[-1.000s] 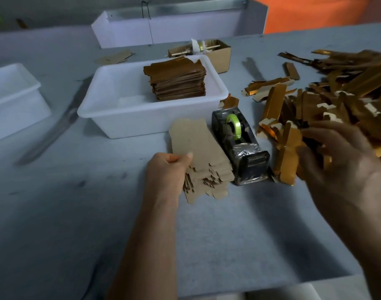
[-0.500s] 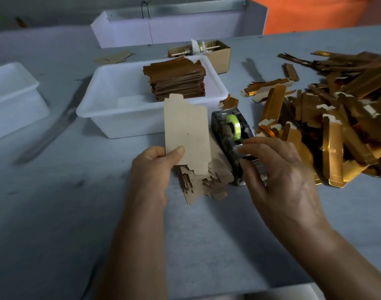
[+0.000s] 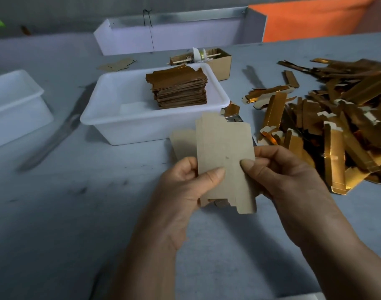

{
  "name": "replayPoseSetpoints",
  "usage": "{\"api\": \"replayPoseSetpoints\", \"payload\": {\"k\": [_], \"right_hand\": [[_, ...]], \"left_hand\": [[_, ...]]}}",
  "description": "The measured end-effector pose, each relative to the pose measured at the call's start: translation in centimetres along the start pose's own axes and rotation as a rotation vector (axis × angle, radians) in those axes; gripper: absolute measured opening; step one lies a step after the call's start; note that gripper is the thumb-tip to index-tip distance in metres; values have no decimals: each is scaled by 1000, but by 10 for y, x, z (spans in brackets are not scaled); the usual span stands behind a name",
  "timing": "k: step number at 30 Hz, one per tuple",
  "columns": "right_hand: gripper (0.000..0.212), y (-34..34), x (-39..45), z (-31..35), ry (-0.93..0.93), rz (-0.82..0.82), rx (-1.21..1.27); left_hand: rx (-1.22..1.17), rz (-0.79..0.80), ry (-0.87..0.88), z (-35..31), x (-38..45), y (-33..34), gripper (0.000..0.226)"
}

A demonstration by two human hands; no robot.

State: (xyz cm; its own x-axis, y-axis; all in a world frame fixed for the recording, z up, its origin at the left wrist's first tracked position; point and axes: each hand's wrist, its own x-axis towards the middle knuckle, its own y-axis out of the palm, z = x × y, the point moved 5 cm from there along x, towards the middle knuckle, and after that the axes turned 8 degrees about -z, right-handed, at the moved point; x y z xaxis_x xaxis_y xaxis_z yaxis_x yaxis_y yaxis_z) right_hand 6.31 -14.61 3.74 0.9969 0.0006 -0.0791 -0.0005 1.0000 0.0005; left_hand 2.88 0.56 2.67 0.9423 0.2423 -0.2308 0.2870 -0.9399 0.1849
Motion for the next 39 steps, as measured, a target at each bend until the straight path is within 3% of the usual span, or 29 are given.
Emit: {"api": "replayPoseSetpoints", "payload": {"k": [6,13,17,21,29,34,37,39], "right_hand": [[25,-8,-7,-4,4,20,13],[23,-10,-12,-5,-52,48,-39],[20,-12,-12,-6,-72,32,-42],[30,-18,-12,-9,-97,-39,-116],[26,-10,-29,10,-429,-127,-470],[16,-3,-33,6,-372,-115,-281],[16,-4,-32,3,-350,-115,-276],[22,-6,-30,2,-311,-100,-292]], "left_hand": [[10,-88,-7,3,0,13,24],[37,-49,-23,5,-1,17,52],[49,-110,24,8,0,19,30],[37,-165,52,14,2,21,18],[93,-226,133,20,1,25,18],[130,-168,156,19,-7,33,5],[159,-79,130,17,-9,37,10],[204,29,106,17,-9,38,29]]}}
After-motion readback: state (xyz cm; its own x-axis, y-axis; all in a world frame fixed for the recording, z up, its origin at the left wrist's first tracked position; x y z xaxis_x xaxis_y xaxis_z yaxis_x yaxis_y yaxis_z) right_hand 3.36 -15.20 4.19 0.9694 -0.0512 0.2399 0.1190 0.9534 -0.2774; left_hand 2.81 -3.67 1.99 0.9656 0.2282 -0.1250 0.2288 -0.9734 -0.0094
